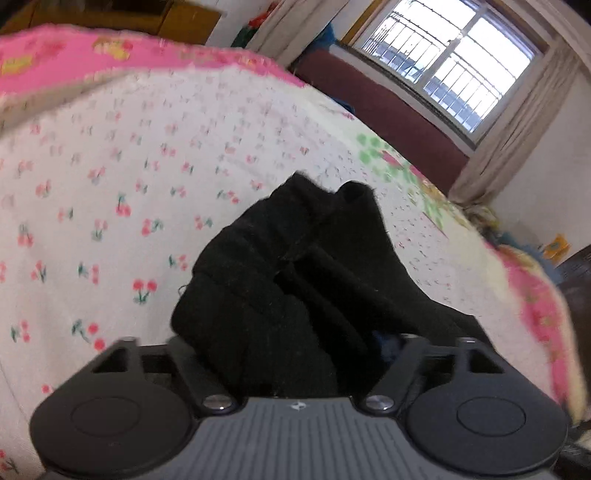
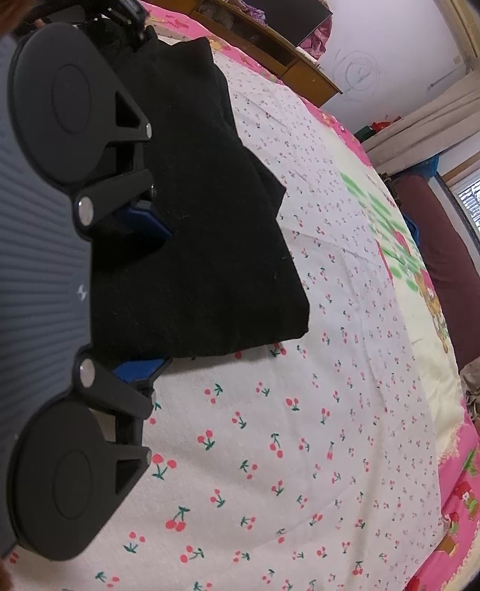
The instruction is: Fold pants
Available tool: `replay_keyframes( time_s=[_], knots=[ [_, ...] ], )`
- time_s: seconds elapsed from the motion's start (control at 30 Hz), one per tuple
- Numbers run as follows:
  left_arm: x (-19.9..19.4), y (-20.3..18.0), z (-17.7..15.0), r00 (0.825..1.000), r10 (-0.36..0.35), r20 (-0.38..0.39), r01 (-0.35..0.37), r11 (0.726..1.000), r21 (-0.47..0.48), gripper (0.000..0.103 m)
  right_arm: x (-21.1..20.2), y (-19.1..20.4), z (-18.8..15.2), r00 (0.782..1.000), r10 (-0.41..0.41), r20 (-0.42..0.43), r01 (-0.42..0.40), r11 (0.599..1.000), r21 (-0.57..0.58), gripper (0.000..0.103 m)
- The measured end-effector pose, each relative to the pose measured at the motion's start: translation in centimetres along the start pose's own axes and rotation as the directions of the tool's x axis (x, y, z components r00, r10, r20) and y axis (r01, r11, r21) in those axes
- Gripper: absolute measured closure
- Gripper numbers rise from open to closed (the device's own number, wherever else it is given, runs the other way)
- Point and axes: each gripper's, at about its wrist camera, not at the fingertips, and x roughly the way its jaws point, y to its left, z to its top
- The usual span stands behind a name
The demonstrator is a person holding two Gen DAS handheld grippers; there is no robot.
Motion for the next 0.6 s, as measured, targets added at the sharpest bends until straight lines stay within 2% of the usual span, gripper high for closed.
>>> replay_keyframes(
  time_s=[0.03, 0.1, 0.17, 0.2, 0.3, 0.4, 0.53, 0.6],
  knots=[
    [-0.5, -0.2, -0.2, 1.000, -0.002, 0.023, 0.002, 1.000, 0.021, 0.033, -0.2, 0.0, 0.1, 1.000, -0.005, 0.009, 0.005, 1.000, -0.010, 0.034],
    [-0.8, 0.6, -0.6, 0.999, -0.008, 0.035, 0.007, 1.000, 0.025, 0.032, -1.1, 0.2, 0.4, 0.999, -0.008, 0.034, 0.010, 0.999, -0.046, 0.034],
    [0.3, 1.7, -0.6, 1.000, -0.001, -0.017, 0.000, 1.000, -0.031, 0.030, -1.9, 0.8, 0.6, 0.998, -0.018, 0.064, 0.024, 0.996, -0.090, 0.034],
    [0.2, 2.0, -0.6, 1.000, -0.018, -0.012, 0.018, 0.998, -0.065, 0.027, -2.3, 1.3, 0.7, 0.996, -0.021, 0.081, 0.030, 0.993, -0.112, 0.034],
    [-1.7, 1.7, -0.5, 0.997, -0.067, 0.040, 0.070, 0.996, -0.064, 0.020, -2.9, 3.7, 0.6, 0.994, 0.028, 0.109, -0.006, 0.980, -0.200, 0.034],
    [-2.6, 2.4, -0.3, 0.992, -0.113, 0.048, 0.117, 0.988, -0.100, 0.018, -1.7, 6.5, 0.0, 0.992, 0.110, 0.065, -0.087, 0.955, -0.283, 0.034],
    [-2.8, 3.7, 0.1, 0.984, -0.166, 0.061, 0.174, 0.964, -0.199, 0.016, 1.0, 10.3, -1.5, 0.985, 0.171, -0.020, -0.166, 0.916, -0.365, 0.034],
    [-2.3, 3.4, 0.6, 0.984, -0.166, 0.057, 0.175, 0.963, -0.206, 0.014, 1.9, 11.6, -2.1, 0.982, 0.183, -0.052, -0.188, 0.901, -0.391, 0.034]
  ],
)
